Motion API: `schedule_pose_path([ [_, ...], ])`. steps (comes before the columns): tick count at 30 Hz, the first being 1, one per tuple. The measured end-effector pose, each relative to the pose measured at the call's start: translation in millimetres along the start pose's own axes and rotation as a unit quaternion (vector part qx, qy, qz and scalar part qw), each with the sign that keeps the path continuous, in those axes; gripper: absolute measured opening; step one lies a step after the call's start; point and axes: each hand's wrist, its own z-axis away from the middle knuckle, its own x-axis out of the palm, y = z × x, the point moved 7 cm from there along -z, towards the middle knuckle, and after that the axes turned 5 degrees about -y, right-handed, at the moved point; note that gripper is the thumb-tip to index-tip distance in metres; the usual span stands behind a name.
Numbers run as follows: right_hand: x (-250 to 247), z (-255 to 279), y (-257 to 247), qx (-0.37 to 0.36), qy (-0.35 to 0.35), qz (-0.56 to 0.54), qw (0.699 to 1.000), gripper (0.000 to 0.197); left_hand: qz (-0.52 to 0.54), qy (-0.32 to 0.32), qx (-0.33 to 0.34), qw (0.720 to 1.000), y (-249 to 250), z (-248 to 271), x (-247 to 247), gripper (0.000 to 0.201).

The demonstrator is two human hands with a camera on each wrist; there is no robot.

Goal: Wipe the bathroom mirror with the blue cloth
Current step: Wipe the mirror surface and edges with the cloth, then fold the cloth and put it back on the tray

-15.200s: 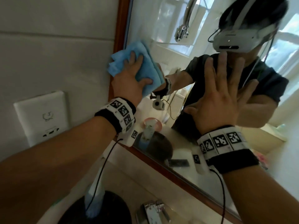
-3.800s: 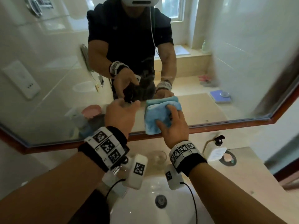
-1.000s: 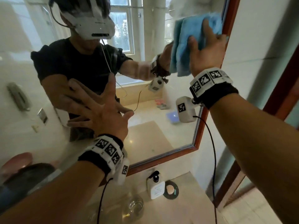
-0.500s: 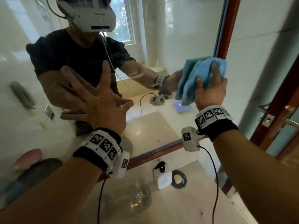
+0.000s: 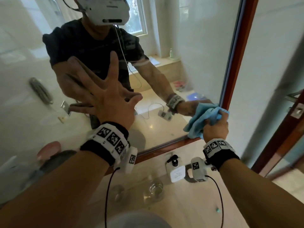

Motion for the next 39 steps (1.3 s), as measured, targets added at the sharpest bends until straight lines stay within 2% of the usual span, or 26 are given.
schedule_pose_path([
  [3,-3,6,-8,-0.014,0.001,-0.039,0.999,0.039,0.000,0.005,0.011,1.000,0,3,-3,0.114],
  [6,-5,16,-26,-0.062,-0.002,-0.062,0.996,0.038,-0.011,-0.001,0.029,1.000,-3,11,-4,0.109],
  [9,-1,40,-60,-0.126,-0.059,-0.096,0.986,0.044,-0.011,-0.002,0.047,0.999,-12,20,-8,0.095],
  [12,4,81,-105,-0.194,-0.112,-0.138,0.965,0.050,0.035,-0.004,0.140,0.990,-6,33,-14,0.070],
  [14,7,111,-131,-0.245,-0.132,-0.149,0.949,0.055,0.148,-0.060,0.157,0.974,-3,47,-15,0.065],
  [17,18,154,-156,-0.279,-0.181,-0.169,0.928,0.067,0.229,-0.150,0.154,0.949,-3,68,-20,0.077],
  [19,27,184,-166,-0.304,-0.212,-0.164,0.914,0.073,0.257,-0.156,0.160,0.940,-13,77,-33,0.072],
  [23,47,237,-179,-0.342,-0.278,-0.158,0.884,0.079,0.247,-0.116,0.135,0.953,-65,81,-70,0.031],
  [26,66,276,-189,-0.380,-0.338,-0.109,0.854,0.075,0.235,-0.114,0.110,0.959,-115,91,-93,0.020],
  [28,73,298,-194,-0.426,-0.344,-0.078,0.833,0.067,0.245,-0.134,0.091,0.956,-143,102,-105,0.010],
  [30,85,331,-195,-0.466,-0.357,-0.058,0.807,0.061,0.239,-0.148,0.068,0.957,-182,119,-118,0.009],
  [34,126,403,-175,-0.456,-0.489,0.037,0.743,0.066,0.257,-0.180,0.018,0.949,-257,166,-137,0.014],
  [37,154,459,-147,-0.458,-0.547,0.123,0.690,0.034,0.255,-0.183,-0.035,0.949,-310,207,-146,0.015],
  [39,171,494,-124,-0.458,-0.574,0.153,0.661,0.020,0.240,-0.194,-0.062,0.949,-344,232,-146,0.013],
])
